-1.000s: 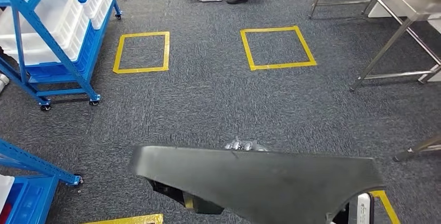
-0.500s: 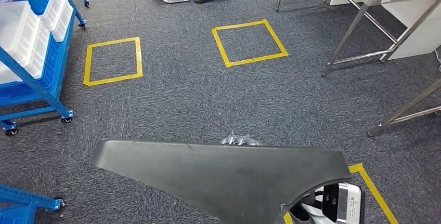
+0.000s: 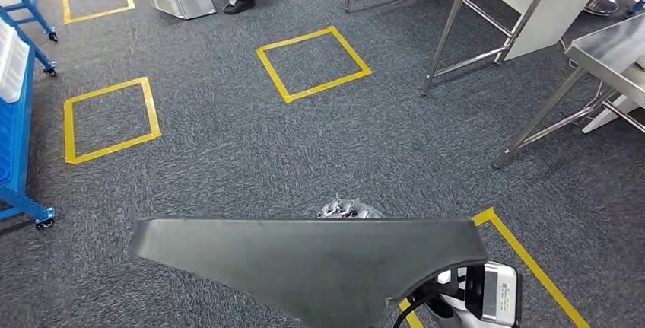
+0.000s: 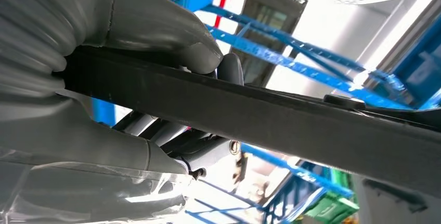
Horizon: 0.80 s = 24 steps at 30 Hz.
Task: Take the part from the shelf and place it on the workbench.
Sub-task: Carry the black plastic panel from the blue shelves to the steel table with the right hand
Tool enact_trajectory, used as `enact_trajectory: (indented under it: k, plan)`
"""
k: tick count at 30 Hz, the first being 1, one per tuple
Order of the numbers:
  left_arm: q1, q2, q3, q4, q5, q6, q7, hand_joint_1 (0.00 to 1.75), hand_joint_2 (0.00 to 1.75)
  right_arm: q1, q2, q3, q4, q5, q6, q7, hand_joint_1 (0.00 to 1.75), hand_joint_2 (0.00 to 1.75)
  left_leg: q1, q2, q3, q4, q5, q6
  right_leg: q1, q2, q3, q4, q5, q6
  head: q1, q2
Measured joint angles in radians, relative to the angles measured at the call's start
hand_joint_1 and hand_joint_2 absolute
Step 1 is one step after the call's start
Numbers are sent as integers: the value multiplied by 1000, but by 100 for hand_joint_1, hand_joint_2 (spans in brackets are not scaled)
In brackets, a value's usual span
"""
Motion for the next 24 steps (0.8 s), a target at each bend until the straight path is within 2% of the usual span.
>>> enact_trajectory:
  k: [2, 4, 6, 7, 8, 9, 10, 11, 13, 14, 15, 16, 17, 18, 19, 20, 21, 22, 23, 24]
  plan:
    - [-2, -4, 0, 0, 0, 1, -1, 0, 175, 7, -3, 0, -2, 1, 0, -1, 164, 175, -2, 18, 3, -6, 2, 12, -4, 12, -5, 0, 2, 12, -1, 0]
    - [-4, -9, -1, 1, 0, 1, -2, 0, 175, 11, -6, 0, -4, 1, 0, -3, 164, 175, -1, 41, 8, -13, 5, 26, -2, -27, -20, 30, -18, 22, 3, 0]
    - [-2, -12, -1, 1, 0, 1, -3, 0, 175, 11, -7, 0, -7, 1, 0, -3, 164, 175, -2, 65, 11, -17, 4, 35, -2, -86, -72, 134, -73, 30, 7, 0]
    - [0, -12, -1, 1, 1, 0, -4, 0, 175, 12, -8, 0, -7, 1, 0, -2, 164, 175, -3, 78, 11, -17, 2, 37, -4, -100, -106, 198, -99, 32, 7, 0]
    - [1, -13, -1, 1, 1, -2, -4, 0, 175, 13, -9, 0, -8, 1, 0, -1, 164, 175, -5, 91, 12, -17, 0, 37, -5, -107, -134, 248, -114, 34, 7, 0]
    - [1, -14, -2, 1, 2, -3, -5, 0, 175, 13, -10, 0, -8, 1, 0, 0, 164, 175, -5, 104, 13, -17, -2, 37, -6, -111, -146, 267, -110, 34, 7, 0]
    - [0, -14, -2, 1, 3, -4, -6, 0, 175, 13, -10, 0, -8, 1, 1, 1, 164, 175, -5, 116, 16, -17, -5, 36, -6, -115, -137, 246, -88, 33, 7, 0]
    - [-1, -15, -2, 1, 4, -4, -6, 0, 175, 13, -11, 0, -8, 1, 1, 3, 164, 175, -6, 127, 21, -17, -8, 34, -5, -123, -108, 190, -53, 29, 7, 0]
    - [-3, -19, -2, 1, 8, -5, -6, 0, 175, 10, -11, 0, -11, -2, 2, 5, 164, 175, -8, 147, 32, -17, -16, 28, 5, -163, -38, 56, -2, 16, 7, 0]
    - [-3, -20, -2, 1, 9, -6, -6, 0, 175, 8, -11, 0, -12, -3, 2, 6, 164, 175, -10, 156, 36, -17, -20, 24, 12, -179, -16, 14, 8, 9, 7, 0]
    - [-4, -22, -2, 1, 10, -6, -6, 0, 175, 8, -11, 0, -13, -5, 3, 5, 164, 175, -12, 166, 39, -18, -23, 19, 17, -187, -8, -4, 6, 3, 7, 0]
    - [-5, -24, -2, 1, 10, -6, -6, 0, 175, 9, -12, 0, -13, -7, 4, 4, 164, 175, -14, 176, 43, -21, -25, 14, 20, -179, -8, -6, 4, -2, 7, 0]
    - [-6, -24, -3, 1, 10, -6, -6, 0, 175, 11, -12, 0, -13, -8, 5, 2, 164, 175, -14, 184, 48, -24, -28, 9, 17, -165, -6, -11, 6, -7, 6, 0]
    - [-7, -25, -3, 1, 9, -6, -7, 0, 175, 13, -13, 0, -13, -9, 7, 0, 164, 175, -13, 178, 51, -21, -33, 4, 13, -153, -1, -17, 8, -11, 6, 0]
    - [-8, -26, -4, 1, 8, -7, -8, 0, 175, 13, -13, 0, -13, -10, 10, -2, 164, 175, -13, 159, 47, -4, -47, 1, 8, -142, 4, -24, 11, -16, 5, 0]
    - [-8, -27, -4, 1, 6, -9, -9, 0, 175, 14, -12, 0, -13, -10, 12, -3, 164, 175, -11, 133, 32, 34, -69, -2, 4, -131, 10, -30, 13, -21, 4, 0]
    - [-7, -28, -5, 1, 5, -10, -9, 0, 175, 15, -12, 0, -13, -11, 14, -4, 164, 175, -10, 104, 6, 90, -97, -3, 4, -121, 12, -32, 13, -25, 4, 0]
    - [-5, -28, -5, 2, 3, -11, -10, 0, 175, 16, -12, 0, -12, -11, 15, -4, 164, 175, -9, 87, -29, 158, -126, -4, 4, -109, 13, -31, 12, -28, 3, 0]
    - [-2, -28, -5, 2, 3, -12, -10, 0, 175, 18, -12, 0, -12, -11, 16, -5, 164, 175, -9, 80, -62, 215, -144, -6, 4, -95, 14, -30, 10, -30, 3, 0]
    - [-1, -28, -5, 2, 2, -12, -10, 0, 175, 20, -12, 0, -12, -10, 17, -6, 164, 175, -9, 77, -86, 248, -144, -7, 5, -81, 14, -28, 9, -30, 3, 0]
